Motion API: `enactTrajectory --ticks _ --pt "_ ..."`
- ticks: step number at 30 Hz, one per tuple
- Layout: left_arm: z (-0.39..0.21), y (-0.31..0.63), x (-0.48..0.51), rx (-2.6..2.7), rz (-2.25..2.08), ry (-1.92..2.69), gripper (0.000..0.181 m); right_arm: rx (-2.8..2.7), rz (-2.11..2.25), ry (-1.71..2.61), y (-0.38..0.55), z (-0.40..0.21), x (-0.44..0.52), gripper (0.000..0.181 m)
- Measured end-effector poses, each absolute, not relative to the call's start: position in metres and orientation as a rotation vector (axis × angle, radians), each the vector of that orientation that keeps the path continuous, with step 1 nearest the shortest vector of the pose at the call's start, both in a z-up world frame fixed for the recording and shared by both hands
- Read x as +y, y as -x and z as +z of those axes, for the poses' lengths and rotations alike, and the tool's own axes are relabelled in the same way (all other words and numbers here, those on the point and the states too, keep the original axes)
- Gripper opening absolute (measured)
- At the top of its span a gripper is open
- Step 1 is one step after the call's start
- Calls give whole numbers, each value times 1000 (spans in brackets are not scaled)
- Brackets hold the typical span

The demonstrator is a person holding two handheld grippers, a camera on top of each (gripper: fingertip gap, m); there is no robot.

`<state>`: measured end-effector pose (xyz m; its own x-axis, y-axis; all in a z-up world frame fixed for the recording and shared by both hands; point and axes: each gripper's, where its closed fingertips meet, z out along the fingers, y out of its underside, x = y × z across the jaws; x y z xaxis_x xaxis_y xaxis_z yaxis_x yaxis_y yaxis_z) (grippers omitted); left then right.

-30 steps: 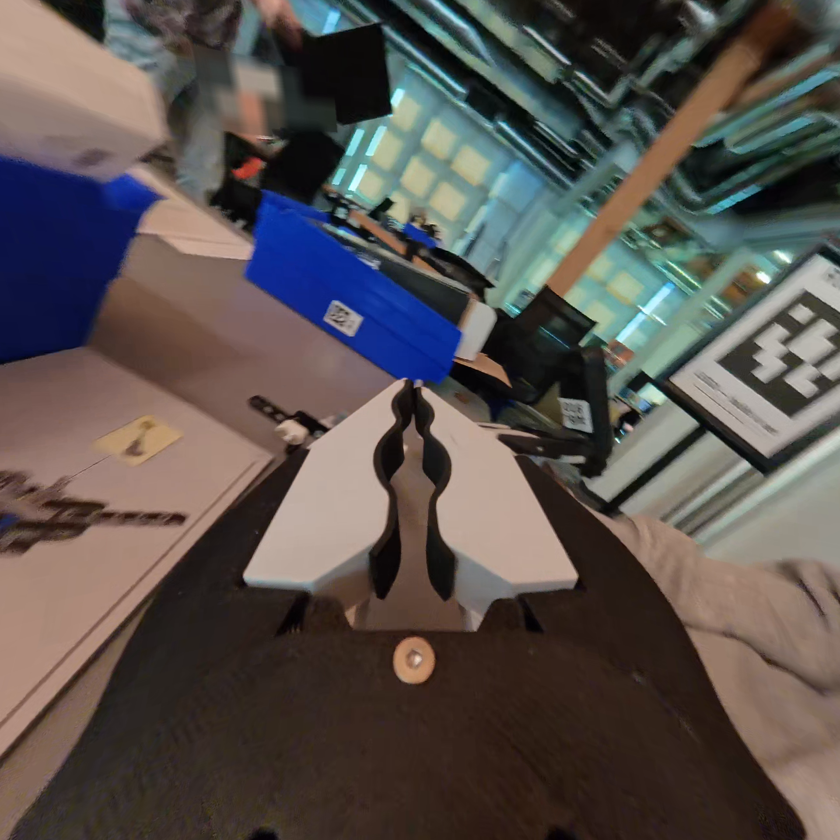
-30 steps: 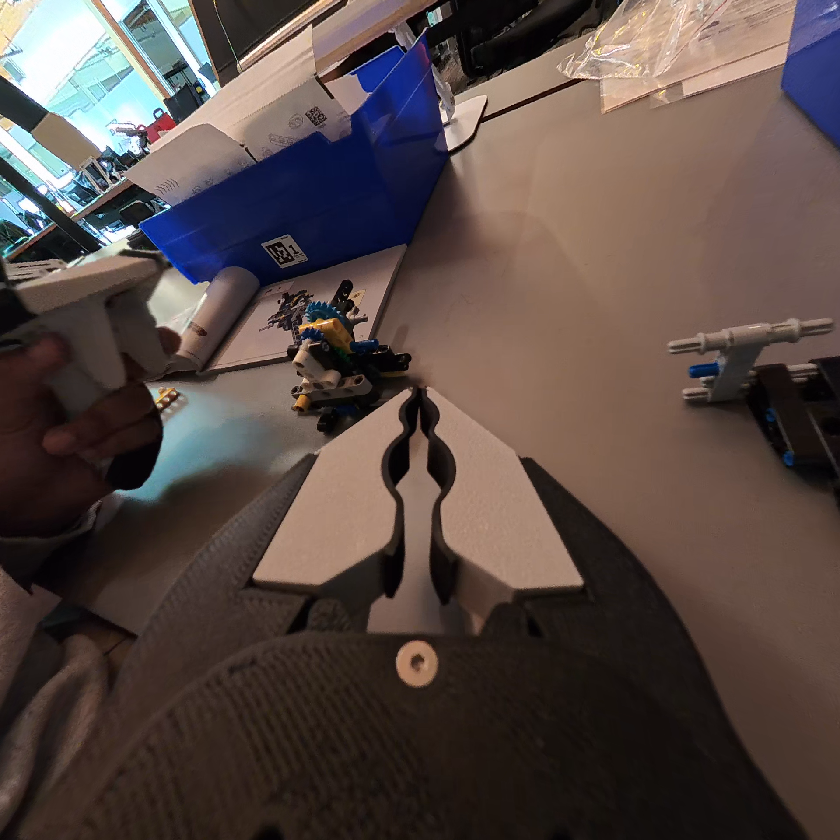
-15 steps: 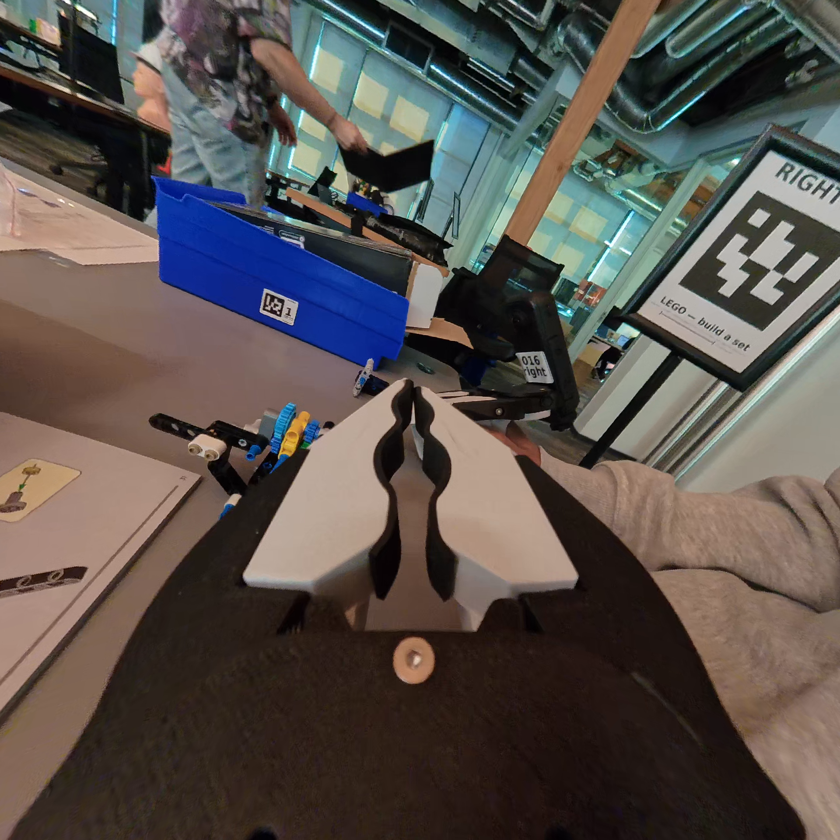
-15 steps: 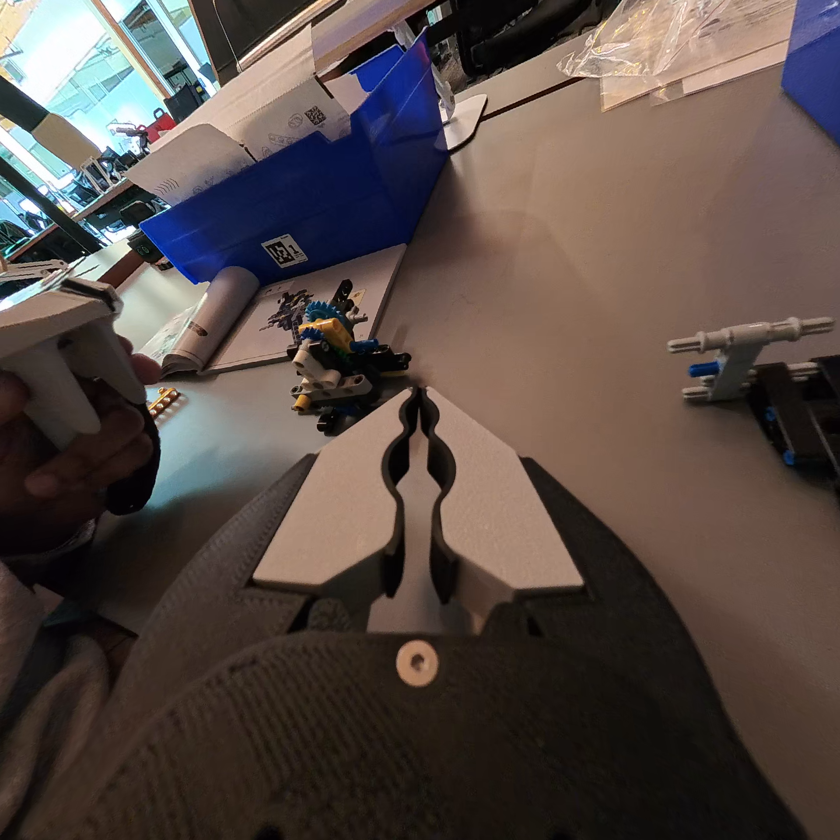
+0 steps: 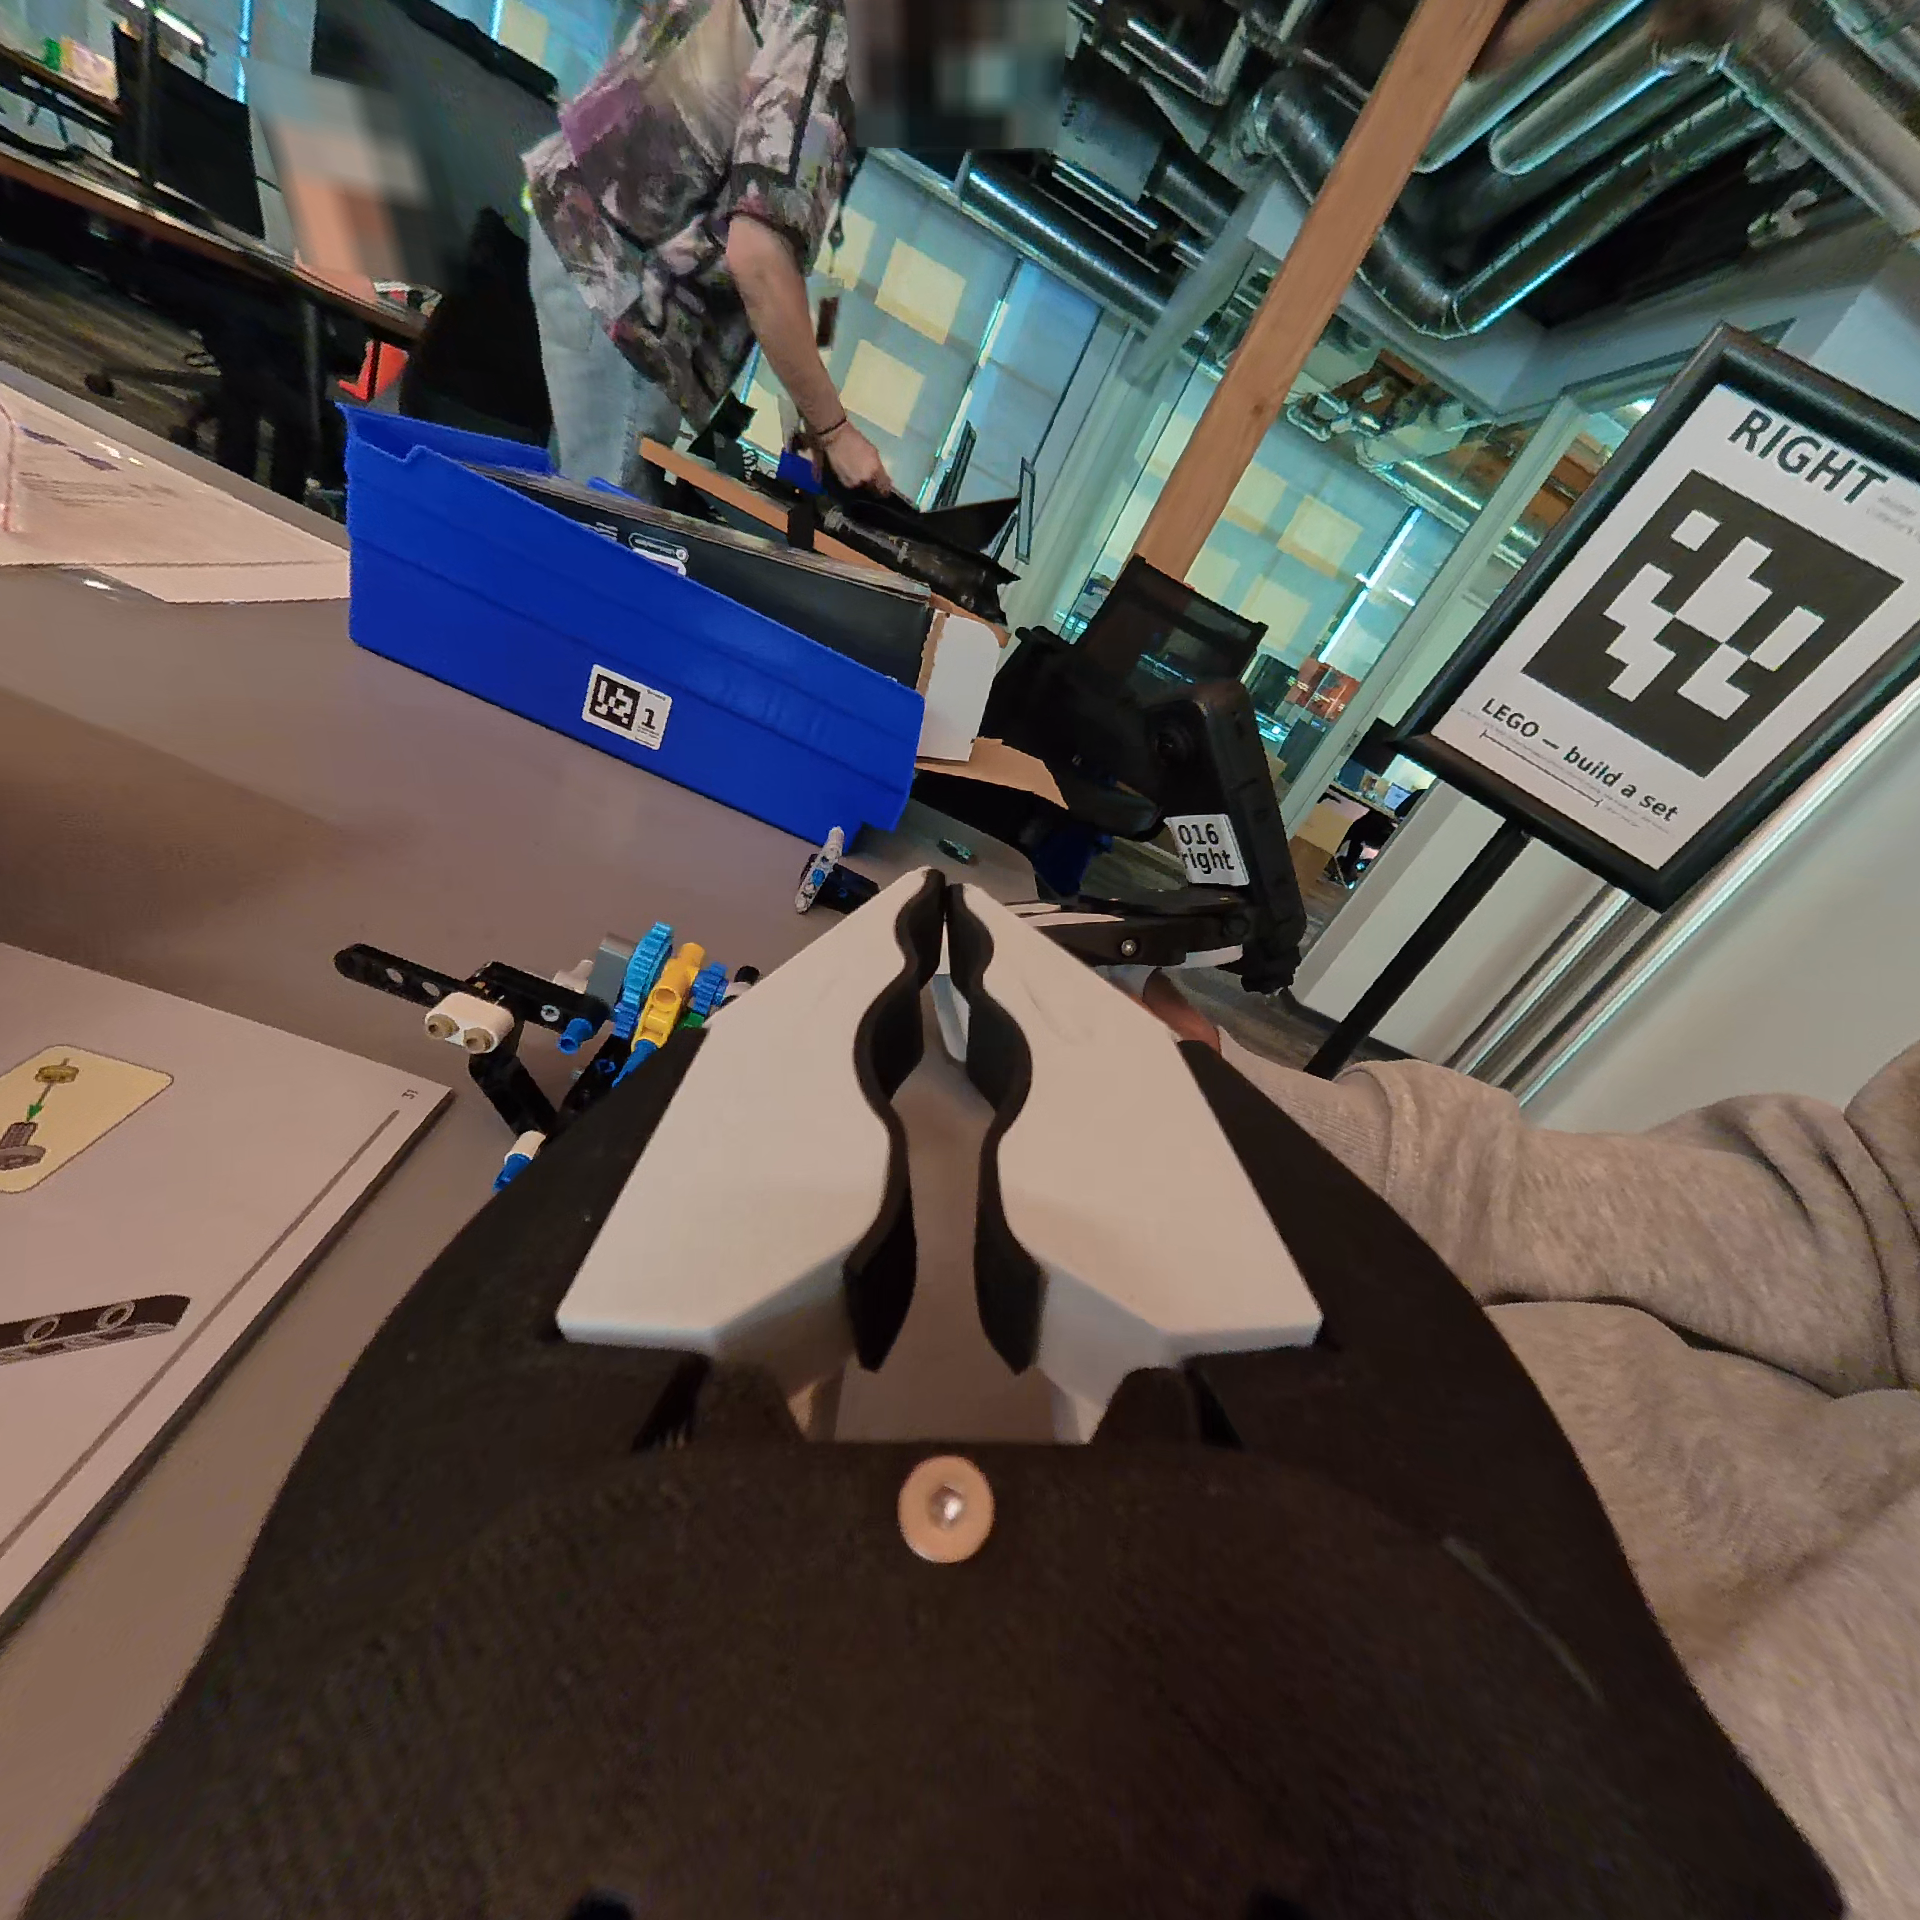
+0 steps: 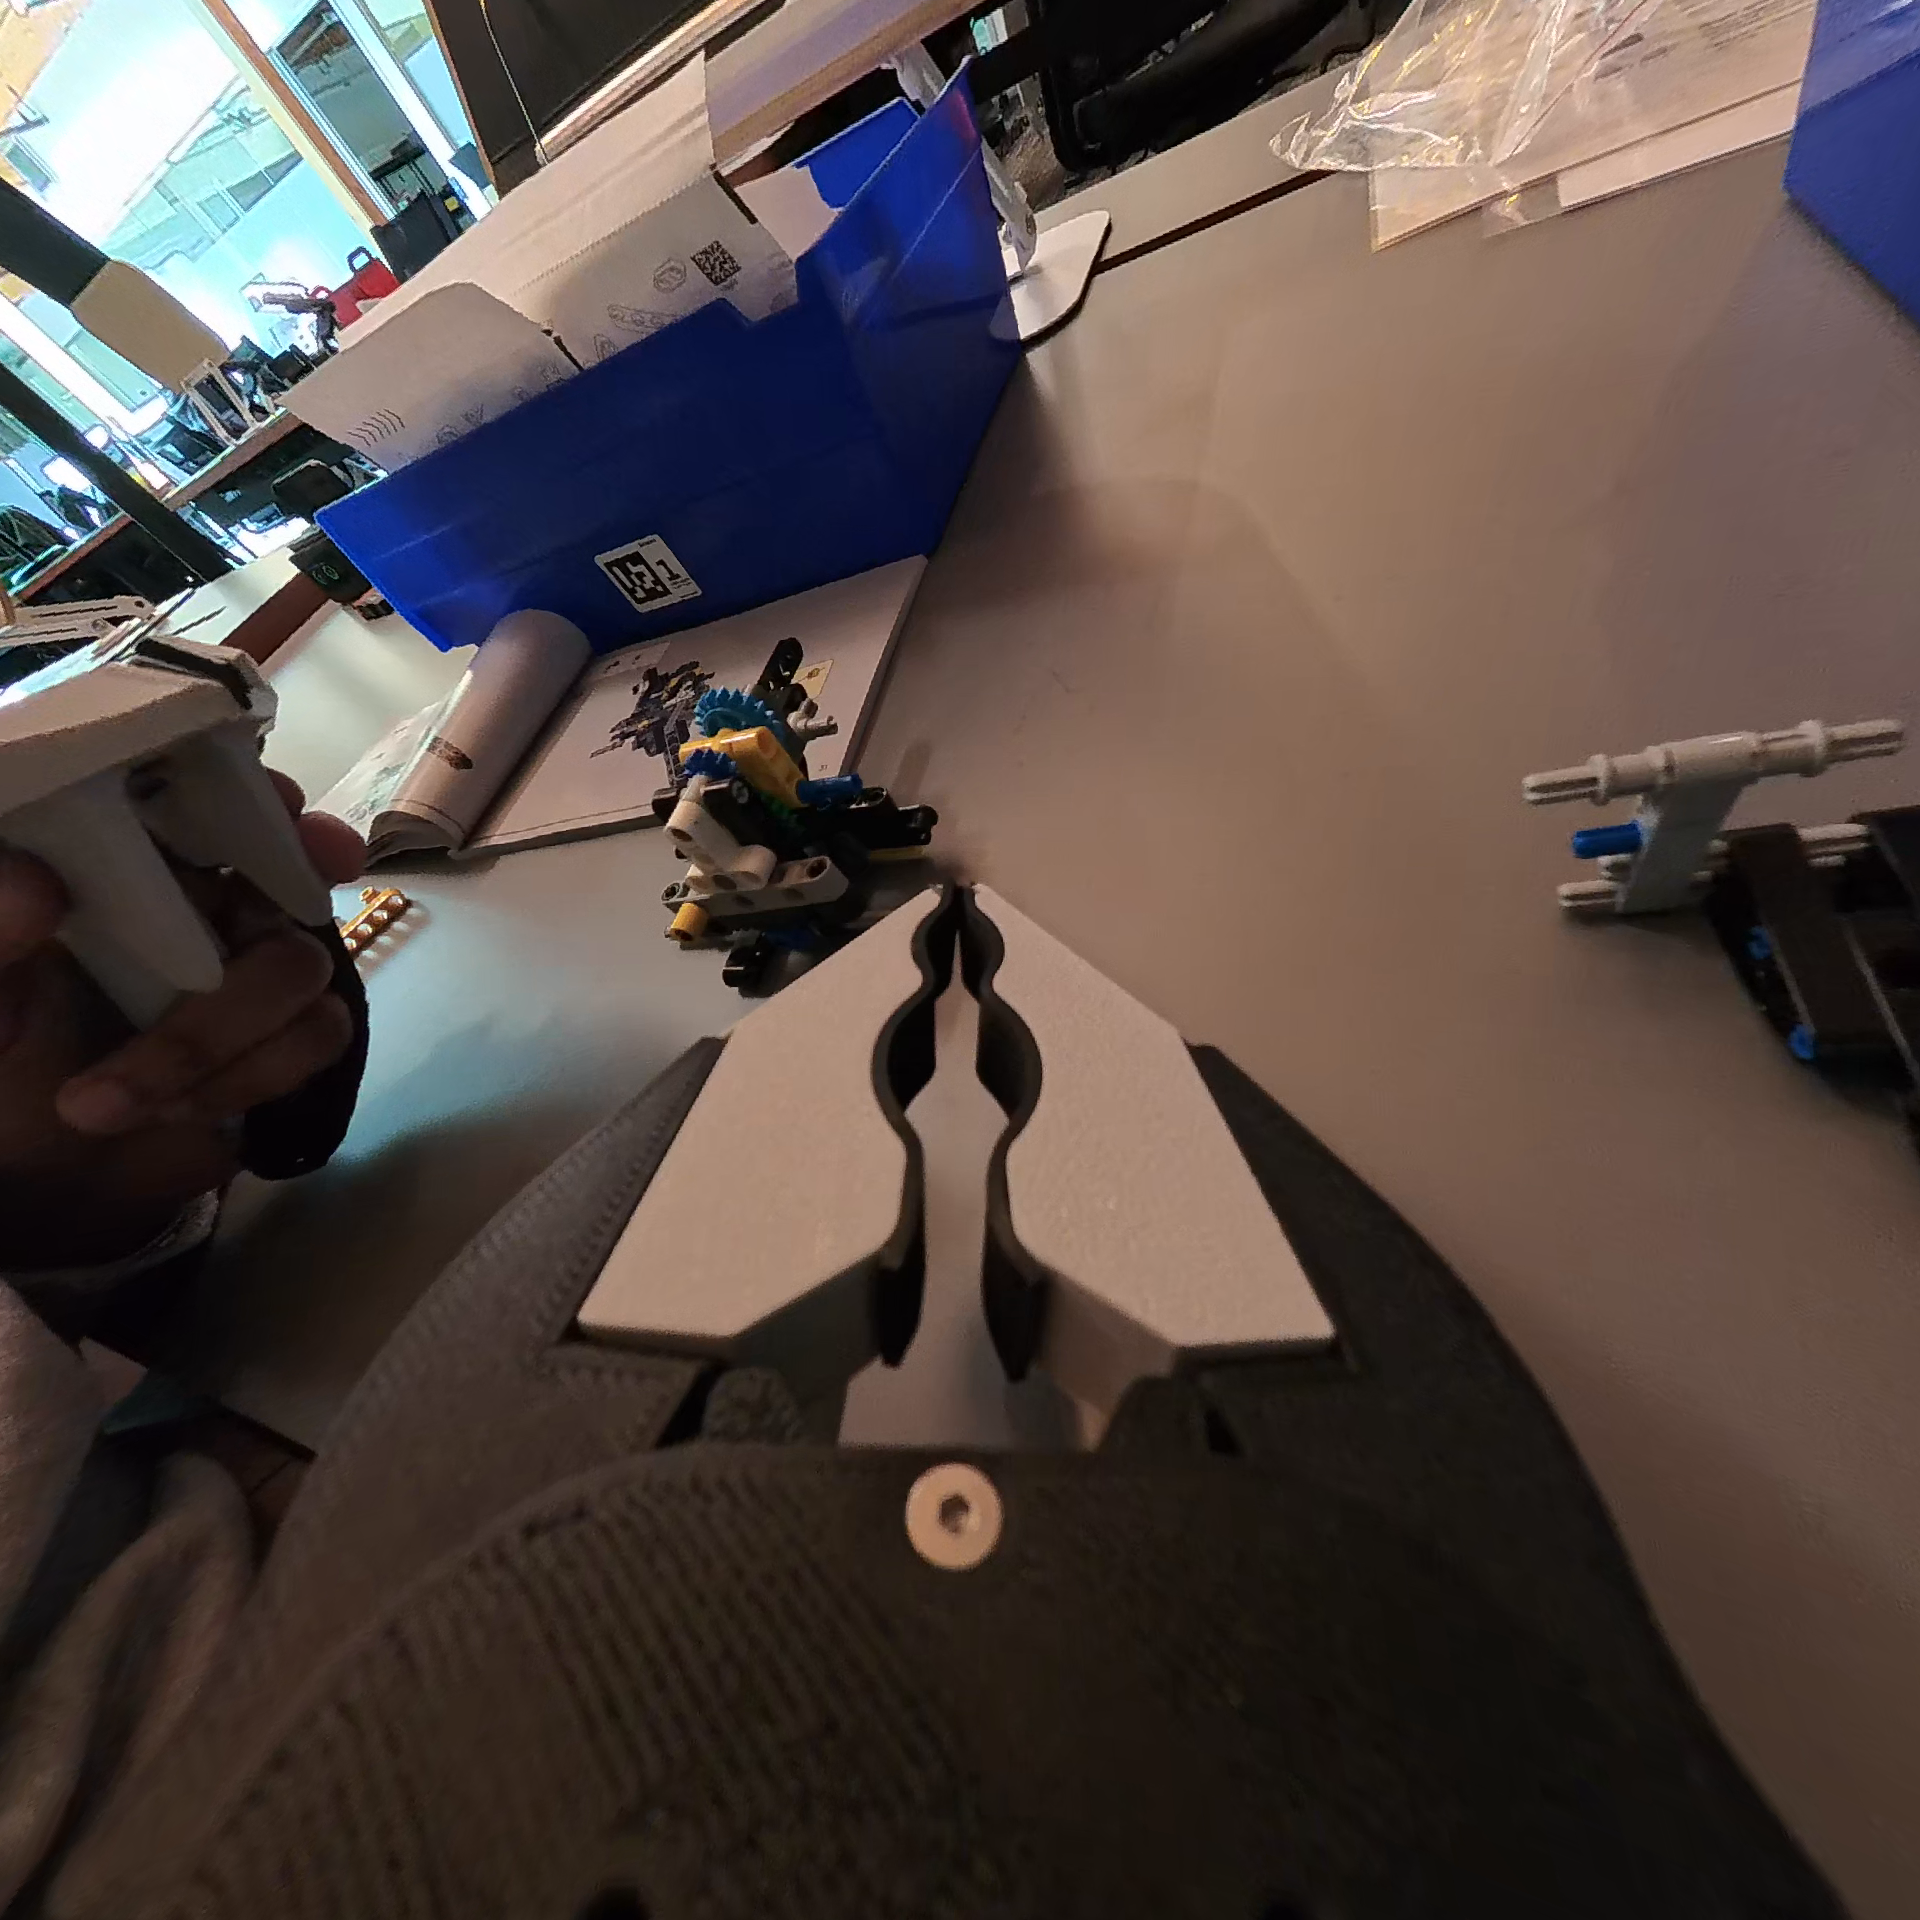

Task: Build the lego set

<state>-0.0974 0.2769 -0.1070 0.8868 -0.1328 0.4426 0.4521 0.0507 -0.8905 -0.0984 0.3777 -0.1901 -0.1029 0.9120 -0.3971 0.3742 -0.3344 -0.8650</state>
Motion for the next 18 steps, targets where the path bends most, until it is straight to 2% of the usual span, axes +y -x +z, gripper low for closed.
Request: enactTrajectory --ticks 7,18 --pt "-103 100 274 -272 -432 1432 0 -1409 1446 1686 98 -190 378 0" --pt "-124 150 265 -580 -341 1433 0 -1409 1446 1686 98 -190 378 0"
